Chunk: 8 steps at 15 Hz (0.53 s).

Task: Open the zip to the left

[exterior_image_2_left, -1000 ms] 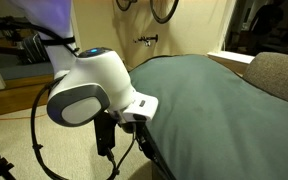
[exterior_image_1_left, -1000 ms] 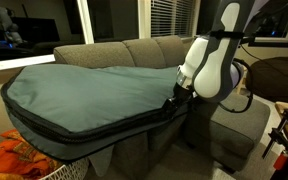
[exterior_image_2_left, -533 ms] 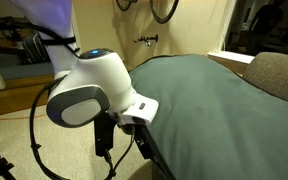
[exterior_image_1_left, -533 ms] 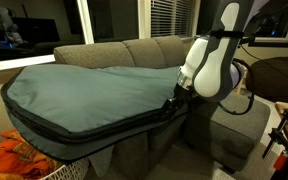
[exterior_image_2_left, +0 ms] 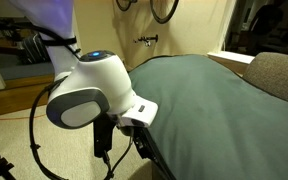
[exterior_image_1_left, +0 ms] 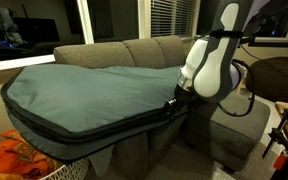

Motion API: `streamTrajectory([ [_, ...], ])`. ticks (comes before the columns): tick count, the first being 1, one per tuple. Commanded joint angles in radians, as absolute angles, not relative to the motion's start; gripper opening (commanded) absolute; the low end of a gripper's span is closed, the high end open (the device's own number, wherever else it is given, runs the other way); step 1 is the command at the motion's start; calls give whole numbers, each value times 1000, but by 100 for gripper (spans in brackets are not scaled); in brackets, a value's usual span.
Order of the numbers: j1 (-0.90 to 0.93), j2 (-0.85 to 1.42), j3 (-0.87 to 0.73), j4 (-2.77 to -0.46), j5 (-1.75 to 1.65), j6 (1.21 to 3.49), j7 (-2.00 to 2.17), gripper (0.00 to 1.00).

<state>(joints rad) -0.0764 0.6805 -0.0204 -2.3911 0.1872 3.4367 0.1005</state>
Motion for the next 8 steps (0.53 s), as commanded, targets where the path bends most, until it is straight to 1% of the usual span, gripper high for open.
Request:
streamTrajectory([
  [1,-106,706,2,-2384,162,3426,125,45],
  [4,-109,723,7,-2379,159,3424,123,32],
  [5,-110,728,8,-2377,158,3424,123,34],
  [6,-107,732,7,-2375,159,3422,122,62],
  [7,-105,733,6,-2375,159,3424,122,60],
  [8,-100,734,3,-2373,161,3429,121,61],
])
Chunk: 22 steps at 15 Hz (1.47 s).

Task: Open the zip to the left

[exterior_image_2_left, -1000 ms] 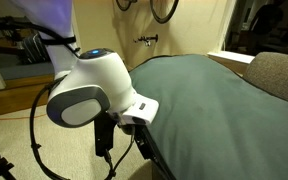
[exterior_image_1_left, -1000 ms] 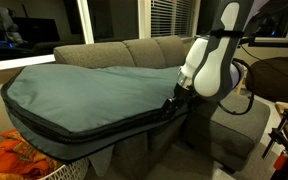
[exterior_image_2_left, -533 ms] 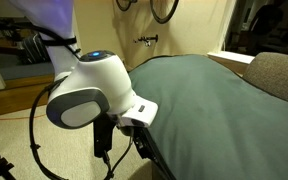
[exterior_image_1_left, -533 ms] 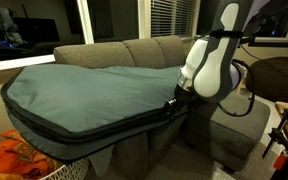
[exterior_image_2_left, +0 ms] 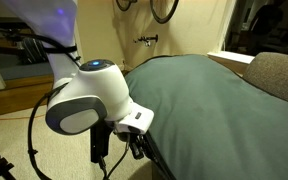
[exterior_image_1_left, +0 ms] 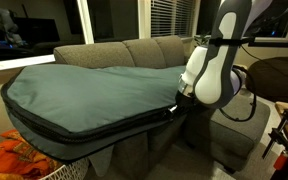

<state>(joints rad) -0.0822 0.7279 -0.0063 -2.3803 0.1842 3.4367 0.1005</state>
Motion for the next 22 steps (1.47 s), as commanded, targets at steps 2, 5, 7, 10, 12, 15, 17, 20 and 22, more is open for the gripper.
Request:
streamTrajectory([
  [2,-82,734,-8,-2374,169,3438,120,72],
  [5,-71,730,-12,-2373,172,3434,118,92],
  [7,-61,732,-15,-2368,174,3430,117,99],
  [10,-54,737,-13,-2354,172,3423,115,100],
  [12,-49,742,-16,-2340,170,3418,113,100],
  [15,-54,751,-16,-2318,167,3406,111,100],
  [17,-60,754,-13,-2307,164,3397,110,100],
  [20,-62,756,-14,-2293,162,3378,109,89],
  [22,-65,758,-12,-2284,160,3365,107,67],
])
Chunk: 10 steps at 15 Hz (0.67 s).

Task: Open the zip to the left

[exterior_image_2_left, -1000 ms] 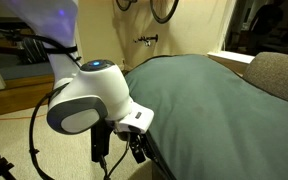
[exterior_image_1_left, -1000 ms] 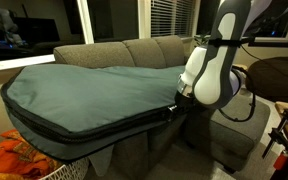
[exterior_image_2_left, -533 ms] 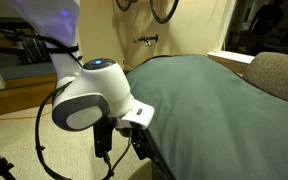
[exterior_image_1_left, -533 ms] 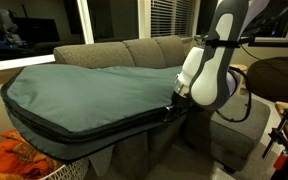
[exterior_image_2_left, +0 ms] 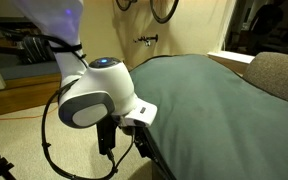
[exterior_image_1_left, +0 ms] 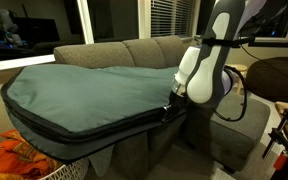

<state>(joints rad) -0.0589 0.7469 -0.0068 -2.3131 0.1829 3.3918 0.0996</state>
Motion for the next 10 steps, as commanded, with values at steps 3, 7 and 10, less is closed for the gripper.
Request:
streamTrajectory([
  [3,-69,760,-8,-2273,154,3352,106,48],
  [7,-71,761,-10,-2272,154,3345,104,24],
  [10,-68,761,-14,-2273,156,3343,104,11],
])
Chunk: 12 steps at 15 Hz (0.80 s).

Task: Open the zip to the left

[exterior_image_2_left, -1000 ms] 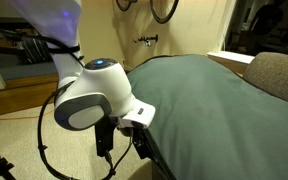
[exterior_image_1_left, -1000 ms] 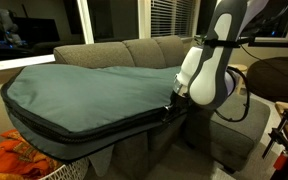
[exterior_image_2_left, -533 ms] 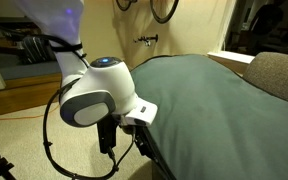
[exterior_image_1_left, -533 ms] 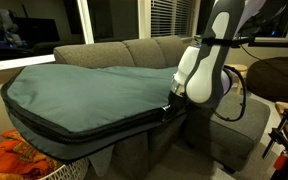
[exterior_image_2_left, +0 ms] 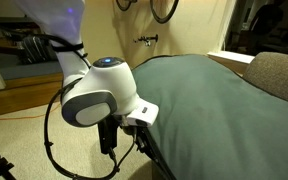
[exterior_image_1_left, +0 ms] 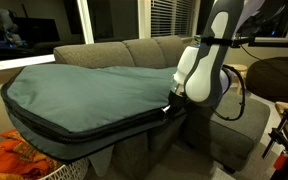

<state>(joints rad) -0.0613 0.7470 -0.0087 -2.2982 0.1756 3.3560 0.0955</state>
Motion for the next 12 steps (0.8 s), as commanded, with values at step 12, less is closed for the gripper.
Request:
streamTrajectory([
  [12,121,766,-140,-2307,200,3377,111,2],
])
